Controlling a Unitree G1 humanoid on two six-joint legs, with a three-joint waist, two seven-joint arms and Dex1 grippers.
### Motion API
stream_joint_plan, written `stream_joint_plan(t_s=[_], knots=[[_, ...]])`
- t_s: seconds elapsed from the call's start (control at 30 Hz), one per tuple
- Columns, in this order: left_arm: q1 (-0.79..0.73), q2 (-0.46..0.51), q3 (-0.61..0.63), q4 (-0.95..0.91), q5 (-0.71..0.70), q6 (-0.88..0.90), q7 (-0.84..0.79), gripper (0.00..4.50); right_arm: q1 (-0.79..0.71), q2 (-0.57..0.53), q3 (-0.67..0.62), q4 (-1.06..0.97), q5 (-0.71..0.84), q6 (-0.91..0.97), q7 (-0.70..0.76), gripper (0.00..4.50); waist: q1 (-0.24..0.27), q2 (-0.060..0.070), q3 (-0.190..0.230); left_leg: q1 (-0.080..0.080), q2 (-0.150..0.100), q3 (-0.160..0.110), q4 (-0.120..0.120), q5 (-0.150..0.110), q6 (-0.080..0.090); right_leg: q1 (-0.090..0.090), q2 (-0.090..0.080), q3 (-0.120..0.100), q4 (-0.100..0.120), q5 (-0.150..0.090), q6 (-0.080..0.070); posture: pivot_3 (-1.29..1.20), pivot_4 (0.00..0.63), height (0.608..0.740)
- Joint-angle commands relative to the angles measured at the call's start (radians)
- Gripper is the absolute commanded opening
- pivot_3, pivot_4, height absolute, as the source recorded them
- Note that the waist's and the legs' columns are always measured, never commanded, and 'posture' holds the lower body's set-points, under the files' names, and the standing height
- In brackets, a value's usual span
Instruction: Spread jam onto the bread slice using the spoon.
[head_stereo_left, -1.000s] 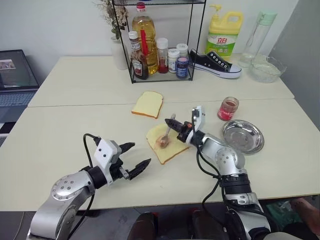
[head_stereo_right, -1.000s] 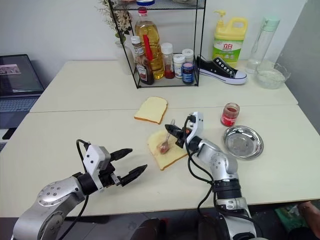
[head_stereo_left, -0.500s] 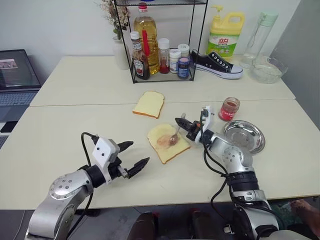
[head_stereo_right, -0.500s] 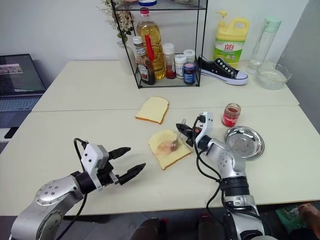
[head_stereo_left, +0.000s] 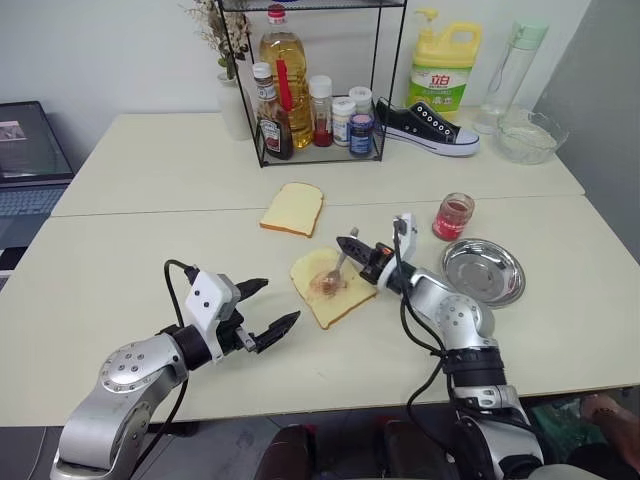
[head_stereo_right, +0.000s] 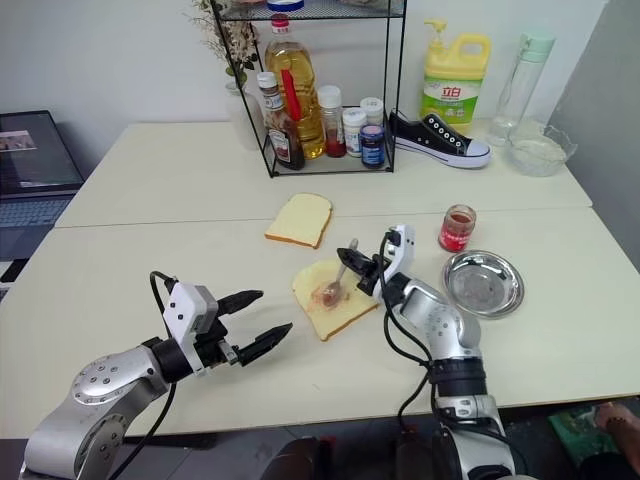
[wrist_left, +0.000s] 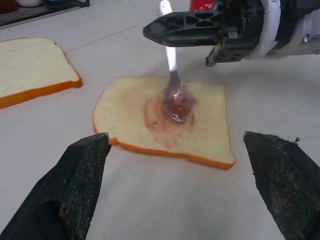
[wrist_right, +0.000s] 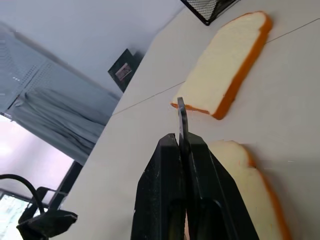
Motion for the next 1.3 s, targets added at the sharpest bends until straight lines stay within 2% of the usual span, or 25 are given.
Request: stream_joint_plan(t_s=[0.03,0.33,0.57,0.8,0.9,1.03,1.17,1.3], knots=[[0.008,0.009,0.018,-0.024,-0.008,-0.011,0.001,4.50,-0.057,0.018,-0.007,0.079,-0.022,-0.062,0.016,0.03,0.000,0.000,0.000,0.000,0.000,0.000,0.000,0.000,0.000,0.000,0.000,0.000,0.000,0.000,0.000,0.00,0.150,0.740],[0.021,0.008,0.024,-0.035,-0.009,-0.010,0.016,4.50,-0.167,0.027,-0.003,0.339,-0.143,-0.259,0.032,0.03,0.001,0.000,0.000,0.000,0.000,0.001,0.000,0.000,0.000,0.000,0.000,0.000,0.000,0.000,0.000,0.00,0.150,0.740],[0.002,0.005,0.009,-0.023,-0.007,-0.011,0.017,4.50,-0.201,0.020,-0.058,0.350,-0.137,-0.301,0.009,0.03,0.003,0.000,0.000,0.000,0.000,0.000,0.001,0.000,0.000,0.001,0.000,0.000,0.000,0.000,0.000,0.00,0.150,0.740],[-0.029,0.000,-0.012,0.003,-0.003,-0.019,0.004,4.50,-0.163,0.027,-0.145,0.144,0.022,-0.108,-0.054,0.03,0.002,0.000,0.000,0.000,0.000,0.000,0.000,0.000,0.000,0.000,-0.001,0.000,0.000,0.000,0.000,0.00,0.150,0.740],[-0.070,0.003,-0.038,0.035,0.001,-0.027,-0.017,4.50,-0.099,0.003,-0.139,-0.064,0.105,0.027,-0.090,0.03,0.003,0.001,0.000,0.000,0.000,0.000,0.000,0.000,0.000,0.000,-0.001,0.000,0.000,0.000,0.000,0.00,0.150,0.740],[-0.178,0.022,-0.088,0.081,-0.008,-0.012,-0.078,4.50,-0.023,-0.065,-0.171,-0.353,0.234,0.182,-0.190,0.03,0.006,0.001,0.001,-0.002,-0.001,0.000,0.001,0.000,0.000,0.000,-0.001,0.000,0.000,0.000,0.000,0.00,0.150,0.740],[-0.355,0.031,-0.169,0.135,-0.015,0.026,-0.159,4.50,0.042,-0.165,-0.297,-0.538,0.324,0.222,-0.349,0.03,0.012,0.001,0.001,-0.002,-0.001,-0.001,0.001,0.000,0.000,0.000,-0.001,-0.002,0.000,0.000,0.000,0.00,0.150,0.740],[-0.546,-0.047,-0.335,0.218,0.036,0.013,-0.226,4.50,0.115,-0.261,-0.397,-0.652,0.366,0.221,-0.478,0.03,0.012,0.001,0.001,-0.002,-0.003,-0.001,0.001,0.000,0.000,0.002,-0.001,-0.001,-0.001,0.000,0.000,0.00,0.150,0.740]])
